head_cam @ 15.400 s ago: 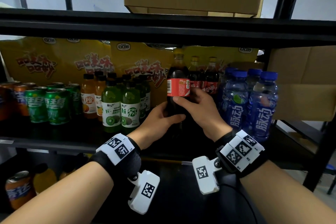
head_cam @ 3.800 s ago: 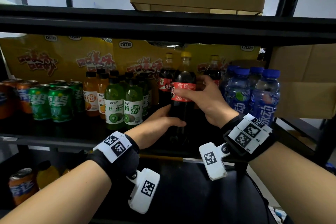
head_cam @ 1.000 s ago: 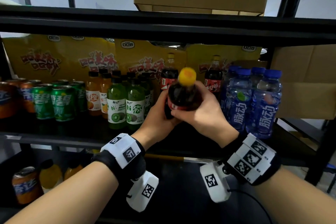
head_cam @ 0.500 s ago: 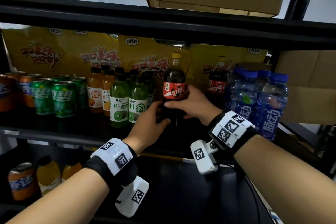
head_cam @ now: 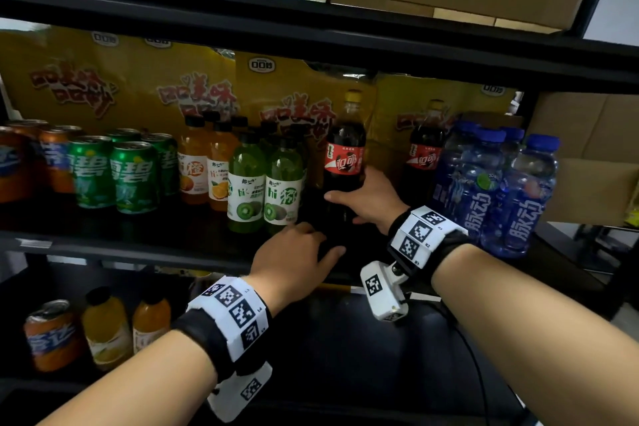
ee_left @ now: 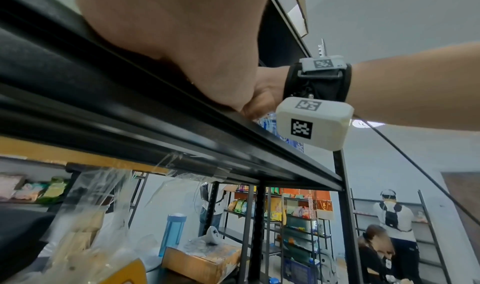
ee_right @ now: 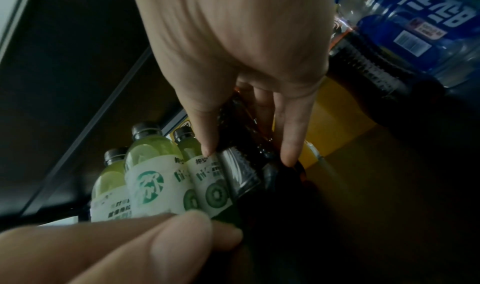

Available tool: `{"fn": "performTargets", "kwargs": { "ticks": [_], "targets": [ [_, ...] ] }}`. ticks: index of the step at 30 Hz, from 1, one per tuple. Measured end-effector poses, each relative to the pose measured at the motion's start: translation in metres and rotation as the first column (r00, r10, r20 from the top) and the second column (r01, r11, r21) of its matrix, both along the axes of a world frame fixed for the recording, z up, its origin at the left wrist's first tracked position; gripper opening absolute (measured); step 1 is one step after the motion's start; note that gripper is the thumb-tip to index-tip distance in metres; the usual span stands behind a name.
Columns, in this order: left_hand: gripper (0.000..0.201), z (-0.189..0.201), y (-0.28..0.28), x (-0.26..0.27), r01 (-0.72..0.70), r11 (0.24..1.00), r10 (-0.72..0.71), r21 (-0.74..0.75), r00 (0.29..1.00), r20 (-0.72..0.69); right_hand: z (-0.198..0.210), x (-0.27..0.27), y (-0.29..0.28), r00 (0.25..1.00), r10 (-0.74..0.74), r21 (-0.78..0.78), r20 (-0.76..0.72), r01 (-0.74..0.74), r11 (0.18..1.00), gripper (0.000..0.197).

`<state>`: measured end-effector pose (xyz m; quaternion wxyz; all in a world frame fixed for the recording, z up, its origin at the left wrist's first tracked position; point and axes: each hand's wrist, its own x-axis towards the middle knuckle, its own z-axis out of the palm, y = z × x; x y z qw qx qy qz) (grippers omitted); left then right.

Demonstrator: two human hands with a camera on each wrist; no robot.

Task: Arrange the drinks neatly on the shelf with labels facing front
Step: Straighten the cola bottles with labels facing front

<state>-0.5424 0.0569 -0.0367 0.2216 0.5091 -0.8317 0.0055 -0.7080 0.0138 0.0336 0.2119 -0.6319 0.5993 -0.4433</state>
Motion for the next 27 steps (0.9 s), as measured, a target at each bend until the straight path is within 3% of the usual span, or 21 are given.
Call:
{"fn": "performTargets", "kwargs": {
  "ticks": [5, 9, 13, 17, 21, 27],
  "targets": [
    [0.057, -0.003, 0.002, 0.001, 0.045, 0.998, -0.042, -0.038, 0.997, 0.064, -0.003, 0.007, 0.002, 0.999, -0.031, -0.011, 0.032, 0.032, 0.999, 0.030],
    [0.055, -0.002, 0.000, 0.003, 0.069, 0.998, -0.067, -0.016, 0.996, 0.059, -0.003, 0.000, 0.011, 0.999, 0.007, 0.031, -0.037, -0.006, 1.000, 0.035],
    [0.051, -0.001, 0.003, 0.001, 0.086, 0.996, -0.086, -0.004, 0.996, 0.015, -0.002, -0.022, 0.025, 0.958, -0.038, 0.085, -0.283, 0.065, 0.994, 0.064],
    [0.055, 0.003, 0.011, -0.016, 0.160, 0.987, -0.160, 0.010, 0.987, 0.001, 0.007, -0.046, 0.042, 0.867, -0.063, 0.013, -0.495, 0.080, 0.997, 0.058],
    [0.060, 0.010, 0.013, -0.042, 0.226, 0.972, -0.229, 0.063, 0.972, 0.048, 0.026, -0.071, 0.052, 0.849, -0.136, -0.062, -0.510, 0.122, 0.991, 0.053],
    [0.058, 0.018, 0.005, -0.077, 0.175, 0.974, -0.179, 0.145, 0.984, 0.012, 0.060, -0.101, 0.045, 0.862, -0.246, -0.210, -0.442, 0.168, 0.963, 0.052]
  ]
}}
